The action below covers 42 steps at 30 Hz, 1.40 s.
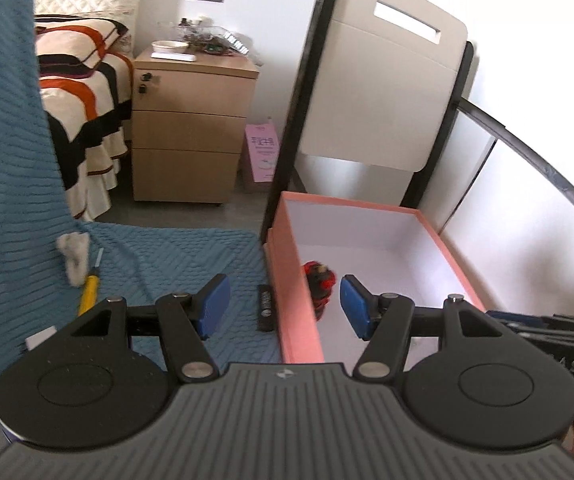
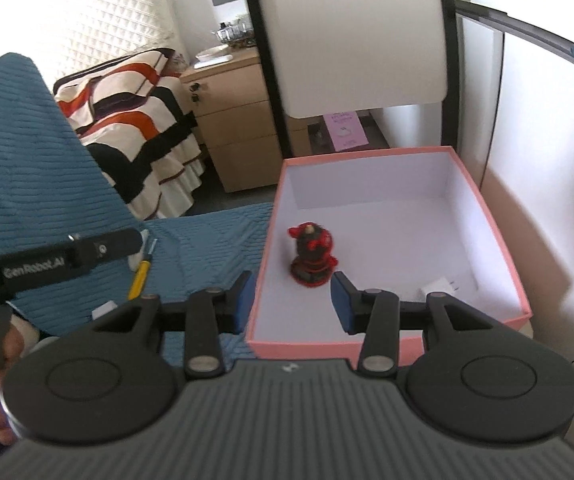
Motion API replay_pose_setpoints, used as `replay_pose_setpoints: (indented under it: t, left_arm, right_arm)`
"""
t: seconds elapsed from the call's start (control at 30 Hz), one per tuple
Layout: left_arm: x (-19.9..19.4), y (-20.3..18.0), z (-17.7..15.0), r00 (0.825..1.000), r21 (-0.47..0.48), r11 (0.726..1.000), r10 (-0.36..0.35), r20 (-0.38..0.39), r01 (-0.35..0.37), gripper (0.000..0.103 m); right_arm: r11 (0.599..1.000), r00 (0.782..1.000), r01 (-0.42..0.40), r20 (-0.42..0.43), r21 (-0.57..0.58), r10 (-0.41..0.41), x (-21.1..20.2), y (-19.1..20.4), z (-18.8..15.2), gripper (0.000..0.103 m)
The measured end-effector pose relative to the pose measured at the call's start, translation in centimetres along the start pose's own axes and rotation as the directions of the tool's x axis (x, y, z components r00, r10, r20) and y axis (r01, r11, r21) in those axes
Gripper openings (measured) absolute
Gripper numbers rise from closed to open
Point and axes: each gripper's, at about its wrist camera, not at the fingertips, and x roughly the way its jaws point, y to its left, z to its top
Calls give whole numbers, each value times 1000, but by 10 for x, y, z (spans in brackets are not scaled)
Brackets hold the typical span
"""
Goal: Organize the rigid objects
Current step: 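Move the left gripper to the white plush toy while the right gripper reaches the black USB stick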
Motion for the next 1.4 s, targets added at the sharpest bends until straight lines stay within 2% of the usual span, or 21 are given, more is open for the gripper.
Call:
replay_pose_setpoints:
  t: [0.27,0.63,0.93,1.07,1.17,1.4]
  left_arm:
    - [-24,36,-28,1000,-14,999,31,-5,-31,66]
    - [-28,71,-55,998,-79,995,60,-22,-62,66]
    - [-7,104,-61,996,-143,986,78,-37,-82,66]
    - [13,117,-58,985,-117,979,170,-12,-170,68]
    - [32,136,-57,985,-142,975,174,-3,-173,70]
    - [78,171,-56,969,-135,961,245,8,-242,76]
  right_arm:
    - [1000,1000,-23,-14,-3,22,-3,35,-27,45]
    - [999,998,-31,-59,-26,30,7,65,-55,45]
    - [997,995,-21,-95,-74,14,27,72,-60,45]
    - [996,994,-21,-113,-91,11,44,73,-57,45]
    - [989,992,-31,-125,-142,13,58,77,-55,45]
    - [963,988,-76,-149,-257,39,91,81,-42,45]
